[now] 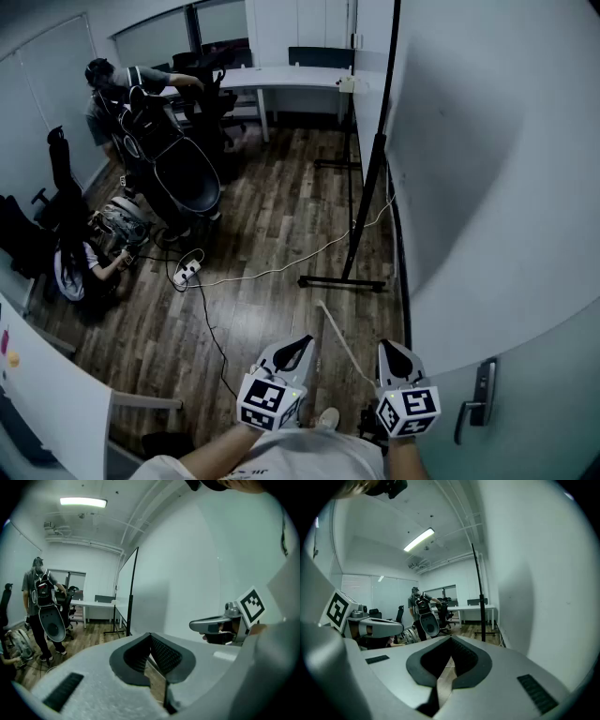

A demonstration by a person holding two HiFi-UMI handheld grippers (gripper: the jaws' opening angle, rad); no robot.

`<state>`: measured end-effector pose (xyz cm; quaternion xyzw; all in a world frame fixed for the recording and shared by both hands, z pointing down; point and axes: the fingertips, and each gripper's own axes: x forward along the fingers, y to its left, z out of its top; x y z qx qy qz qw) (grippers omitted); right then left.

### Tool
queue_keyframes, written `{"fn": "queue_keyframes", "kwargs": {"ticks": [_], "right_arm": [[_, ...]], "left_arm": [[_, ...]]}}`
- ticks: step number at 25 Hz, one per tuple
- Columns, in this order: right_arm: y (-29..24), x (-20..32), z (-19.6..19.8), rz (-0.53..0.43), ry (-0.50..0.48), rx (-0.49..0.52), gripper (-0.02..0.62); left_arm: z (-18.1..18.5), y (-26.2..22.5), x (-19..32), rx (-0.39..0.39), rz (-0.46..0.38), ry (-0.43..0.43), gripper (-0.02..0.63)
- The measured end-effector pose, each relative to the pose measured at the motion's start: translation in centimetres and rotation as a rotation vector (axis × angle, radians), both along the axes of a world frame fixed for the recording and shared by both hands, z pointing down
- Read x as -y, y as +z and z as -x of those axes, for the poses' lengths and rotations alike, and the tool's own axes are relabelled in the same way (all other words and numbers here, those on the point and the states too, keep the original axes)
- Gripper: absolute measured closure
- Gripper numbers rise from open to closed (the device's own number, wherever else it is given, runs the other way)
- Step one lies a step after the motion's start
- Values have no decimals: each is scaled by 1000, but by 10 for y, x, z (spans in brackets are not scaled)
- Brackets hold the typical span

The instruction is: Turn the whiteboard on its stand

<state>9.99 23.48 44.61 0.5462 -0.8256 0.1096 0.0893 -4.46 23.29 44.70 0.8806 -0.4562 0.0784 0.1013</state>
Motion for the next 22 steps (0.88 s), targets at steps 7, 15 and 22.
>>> {"fn": "queue_keyframes", "kwargs": {"ticks": [7,15,22], "right_arm": [[0,-3,10,-3,-10,-13,589],[-6,-1,12,-32,66,40,588],[-13,1,31,-55,85,29,588]], "left_arm": [[7,0,-1,-5,-2,3,595],[21,0,-1,-9,-3,24,595],[40,2,1,-8,-5,61,595]]}}
